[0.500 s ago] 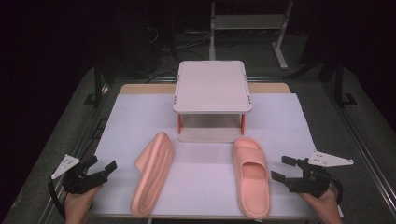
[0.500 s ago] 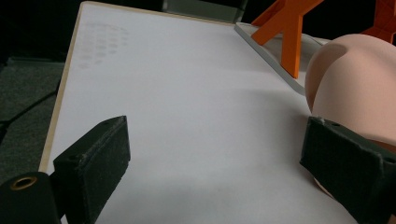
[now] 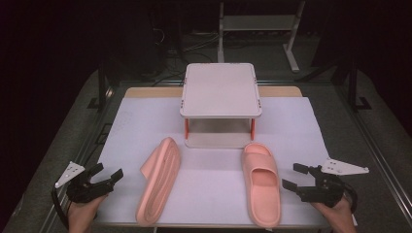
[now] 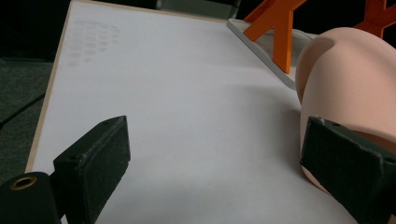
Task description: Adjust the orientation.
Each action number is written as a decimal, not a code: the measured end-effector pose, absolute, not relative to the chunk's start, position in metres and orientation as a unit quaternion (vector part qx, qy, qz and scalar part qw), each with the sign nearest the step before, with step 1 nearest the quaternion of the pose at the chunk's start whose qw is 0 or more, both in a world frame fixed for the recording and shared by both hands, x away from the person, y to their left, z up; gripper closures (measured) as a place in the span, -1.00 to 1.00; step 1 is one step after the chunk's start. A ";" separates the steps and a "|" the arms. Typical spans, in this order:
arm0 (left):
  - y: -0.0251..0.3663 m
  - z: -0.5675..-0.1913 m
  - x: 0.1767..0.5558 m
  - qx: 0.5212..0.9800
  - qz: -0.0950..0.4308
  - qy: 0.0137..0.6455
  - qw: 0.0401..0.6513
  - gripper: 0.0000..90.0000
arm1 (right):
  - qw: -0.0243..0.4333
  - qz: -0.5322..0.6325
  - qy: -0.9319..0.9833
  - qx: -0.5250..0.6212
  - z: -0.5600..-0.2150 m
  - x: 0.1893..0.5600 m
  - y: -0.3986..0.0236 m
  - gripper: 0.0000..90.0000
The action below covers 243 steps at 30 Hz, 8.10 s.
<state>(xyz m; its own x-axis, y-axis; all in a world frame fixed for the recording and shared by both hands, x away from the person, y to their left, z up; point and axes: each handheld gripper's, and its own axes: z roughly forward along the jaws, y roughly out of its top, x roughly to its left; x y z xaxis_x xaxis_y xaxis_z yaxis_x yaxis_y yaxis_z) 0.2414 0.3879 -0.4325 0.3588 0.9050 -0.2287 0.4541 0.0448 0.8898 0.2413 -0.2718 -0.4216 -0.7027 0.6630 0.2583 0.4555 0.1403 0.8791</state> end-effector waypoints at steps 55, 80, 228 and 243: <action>0.315 -0.441 0.263 0.771 0.154 0.429 0.444 -0.28 | 0.084 0.536 0.759 0.360 -0.421 0.241 -0.262 -0.61; 0.306 -0.439 0.265 0.770 0.155 0.423 0.452 -0.29 | 0.082 0.537 0.761 0.356 -0.421 0.242 -0.260 -0.60; 0.248 -0.428 0.275 0.818 0.172 0.357 0.417 0.80 | 0.146 0.443 0.792 0.393 -0.430 0.263 -0.230 0.78; 0.264 -0.416 0.269 0.797 0.179 0.370 0.443 0.80 | 0.136 0.477 0.776 0.390 -0.422 0.253 -0.234 0.78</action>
<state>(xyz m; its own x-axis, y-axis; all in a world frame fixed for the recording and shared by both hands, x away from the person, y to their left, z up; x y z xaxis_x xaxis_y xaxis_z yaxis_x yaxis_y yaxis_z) 0.2687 0.2639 -0.4156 0.6622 0.7481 -0.0424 0.4314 -0.3343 0.8379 0.2534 -0.2339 -0.4220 -0.6590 0.7346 0.1616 0.4752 0.2401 0.8465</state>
